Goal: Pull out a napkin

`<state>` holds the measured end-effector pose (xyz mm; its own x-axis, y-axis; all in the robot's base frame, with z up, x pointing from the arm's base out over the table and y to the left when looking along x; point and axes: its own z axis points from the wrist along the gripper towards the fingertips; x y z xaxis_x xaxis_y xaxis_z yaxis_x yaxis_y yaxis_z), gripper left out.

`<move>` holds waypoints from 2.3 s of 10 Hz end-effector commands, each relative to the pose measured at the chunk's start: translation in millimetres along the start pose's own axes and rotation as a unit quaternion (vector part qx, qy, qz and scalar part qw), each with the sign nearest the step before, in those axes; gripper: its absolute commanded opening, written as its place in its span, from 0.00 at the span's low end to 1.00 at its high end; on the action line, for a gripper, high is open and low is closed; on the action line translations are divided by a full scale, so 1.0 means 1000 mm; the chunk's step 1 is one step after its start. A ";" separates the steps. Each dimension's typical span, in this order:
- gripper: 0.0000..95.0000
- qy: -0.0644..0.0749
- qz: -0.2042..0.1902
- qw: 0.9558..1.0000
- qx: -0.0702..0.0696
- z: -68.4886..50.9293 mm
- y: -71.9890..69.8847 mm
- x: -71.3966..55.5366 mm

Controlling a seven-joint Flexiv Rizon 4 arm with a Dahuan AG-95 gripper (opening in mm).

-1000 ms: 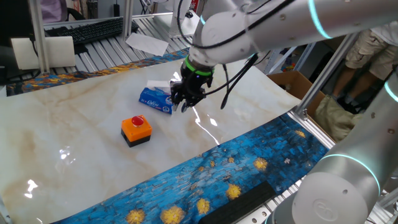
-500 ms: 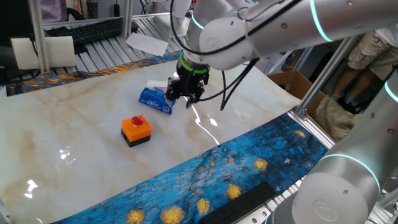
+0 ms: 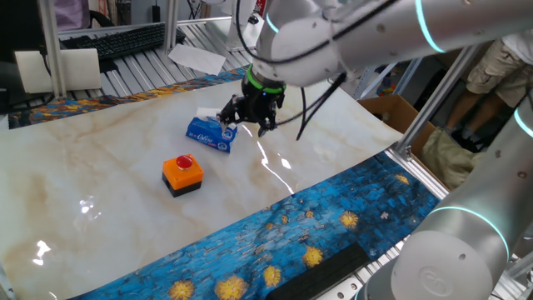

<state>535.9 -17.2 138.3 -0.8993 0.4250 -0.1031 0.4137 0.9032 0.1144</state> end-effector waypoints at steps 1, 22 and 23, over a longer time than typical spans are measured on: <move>1.00 0.003 -0.002 1.000 -0.001 0.002 -0.002 -0.016; 0.80 -0.011 -0.004 1.000 -0.027 0.050 -0.007 -0.097; 0.80 -0.010 -0.007 1.000 -0.027 0.050 -0.007 -0.097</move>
<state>622.2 -61.6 100.7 -0.8938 0.4242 -0.1453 0.4012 0.9013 0.1634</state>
